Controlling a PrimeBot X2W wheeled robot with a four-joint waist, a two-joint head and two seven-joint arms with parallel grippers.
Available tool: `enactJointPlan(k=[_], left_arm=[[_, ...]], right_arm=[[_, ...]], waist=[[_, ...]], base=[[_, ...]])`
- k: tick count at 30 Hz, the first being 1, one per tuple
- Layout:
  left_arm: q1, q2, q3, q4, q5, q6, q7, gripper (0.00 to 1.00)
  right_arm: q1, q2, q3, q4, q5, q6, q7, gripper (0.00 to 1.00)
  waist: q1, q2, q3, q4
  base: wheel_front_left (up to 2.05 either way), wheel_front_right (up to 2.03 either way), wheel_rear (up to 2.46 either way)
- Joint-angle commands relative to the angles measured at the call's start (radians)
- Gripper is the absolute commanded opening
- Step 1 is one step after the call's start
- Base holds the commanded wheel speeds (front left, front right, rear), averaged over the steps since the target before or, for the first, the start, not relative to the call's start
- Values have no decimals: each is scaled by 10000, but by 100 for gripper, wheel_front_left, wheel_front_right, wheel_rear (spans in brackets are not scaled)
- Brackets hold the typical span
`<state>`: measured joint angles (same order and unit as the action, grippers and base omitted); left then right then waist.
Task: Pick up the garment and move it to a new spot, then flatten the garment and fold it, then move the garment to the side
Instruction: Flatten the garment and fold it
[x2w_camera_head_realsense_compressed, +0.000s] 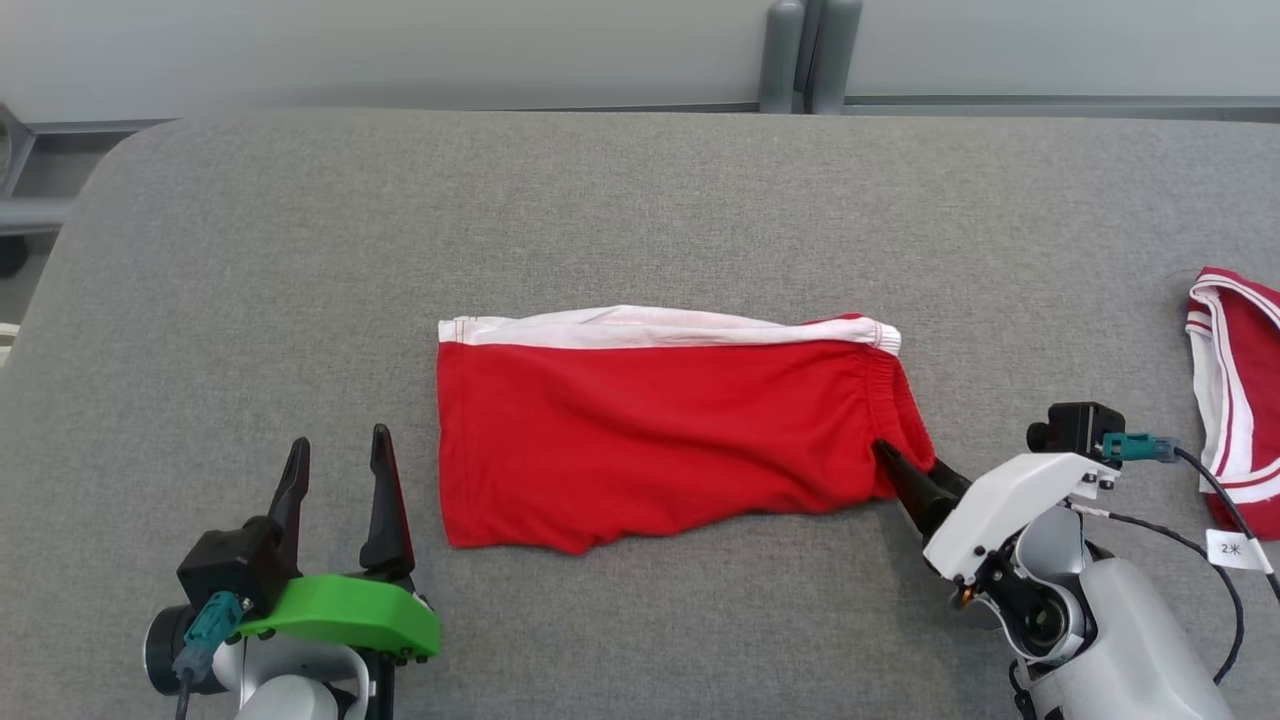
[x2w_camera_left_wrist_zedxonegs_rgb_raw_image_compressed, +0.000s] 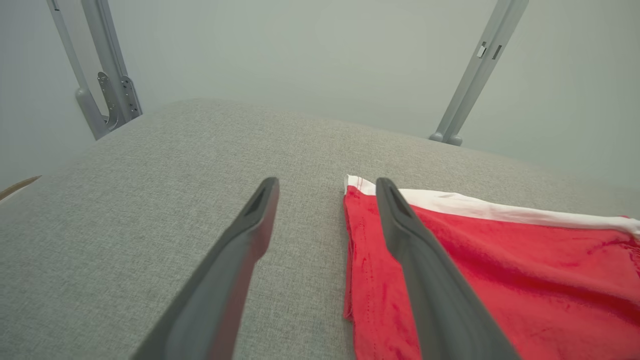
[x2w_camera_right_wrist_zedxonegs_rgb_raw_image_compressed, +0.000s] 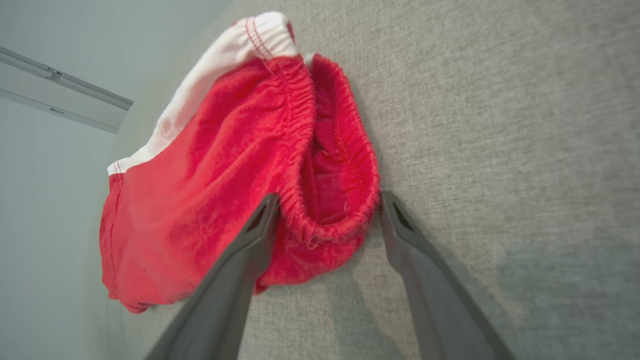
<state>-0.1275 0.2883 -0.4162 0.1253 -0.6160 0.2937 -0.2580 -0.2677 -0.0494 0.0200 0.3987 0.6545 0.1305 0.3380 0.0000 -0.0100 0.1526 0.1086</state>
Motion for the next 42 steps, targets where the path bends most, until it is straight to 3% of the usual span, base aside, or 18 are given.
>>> enactJointPlan(k=[1,8,10,12,13,22,30,34,38,42], left_arm=[[19,-29,57,7,78,-52,-80,100],[31,-76,156,82,166,-94,-72,100],[66,-82,205,91,216,-102,-71,100],[84,-74,232,91,255,-95,-72,100],[86,-76,243,90,266,-90,-73,100],[110,-37,303,54,361,-111,-74,100],[56,-94,209,39,429,-175,-68,100],[-8,-131,125,53,467,-202,-66,100],[-40,-115,65,85,465,-230,-55,100],[-40,-72,32,155,420,-288,-35,100]], right_arm=[[-153,-26,-9,209,170,4,-83,100],[-677,-22,217,1385,676,2,-399,98],[-811,-14,426,1719,763,1,-533,40],[-913,-14,572,1869,770,1,-609,22],[-969,-16,645,1919,776,1,-648,1],[-1353,-39,366,1741,462,4,-1077,0],[-960,-829,-851,840,-221,2,-306,0],[-769,-1128,-1927,509,-440,2,120,0],[-716,-990,-2767,330,-741,4,453,0],[-744,-585,-2735,-172,-677,4,805,0]], waist=[[0,100,30,52],[0,100,90,149],[0,100,117,121],[0,100,131,82],[0,100,136,56],[0,100,139,-309],[0,100,127,-747],[0,100,123,-897],[0,100,109,-1000],[0,100,63,-1093]], base=[[0,0,0],[0,0,0],[0,0,0],[0,0,0],[0,0,0],[0,0,0],[0,0,0],[0,0,0],[0,0,0],[0,0,0]])
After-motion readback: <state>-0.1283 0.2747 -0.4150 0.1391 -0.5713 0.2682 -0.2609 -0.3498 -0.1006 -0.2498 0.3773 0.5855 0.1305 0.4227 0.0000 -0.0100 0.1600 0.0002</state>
